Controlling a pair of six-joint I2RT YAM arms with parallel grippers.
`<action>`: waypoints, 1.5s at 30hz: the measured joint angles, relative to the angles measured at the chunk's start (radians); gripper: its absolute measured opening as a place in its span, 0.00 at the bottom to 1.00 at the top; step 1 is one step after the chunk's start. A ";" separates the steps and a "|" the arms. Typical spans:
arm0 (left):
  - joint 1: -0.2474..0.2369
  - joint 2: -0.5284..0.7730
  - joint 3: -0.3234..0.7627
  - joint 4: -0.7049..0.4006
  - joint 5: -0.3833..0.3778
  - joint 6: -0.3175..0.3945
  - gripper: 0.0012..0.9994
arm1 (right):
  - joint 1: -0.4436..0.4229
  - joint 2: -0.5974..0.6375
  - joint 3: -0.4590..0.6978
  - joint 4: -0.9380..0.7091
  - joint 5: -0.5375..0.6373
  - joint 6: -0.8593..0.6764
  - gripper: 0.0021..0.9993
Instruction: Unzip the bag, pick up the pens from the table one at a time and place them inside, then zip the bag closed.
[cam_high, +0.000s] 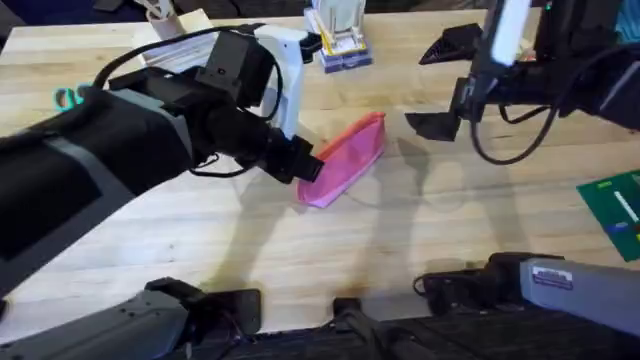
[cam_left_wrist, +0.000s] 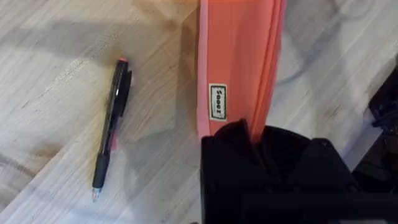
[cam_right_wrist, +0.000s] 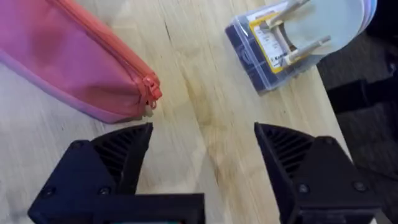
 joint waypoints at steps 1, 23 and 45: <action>0.000 0.000 0.000 0.000 0.000 0.000 0.04 | -0.016 0.013 0.000 0.001 -0.036 -0.012 1.00; 0.000 0.000 0.000 0.000 0.000 0.000 0.04 | 0.003 0.210 0.000 0.093 -0.271 -0.089 1.00; 0.000 0.000 0.000 0.000 0.000 0.000 0.04 | 0.016 0.210 0.000 0.085 -0.216 -0.090 1.00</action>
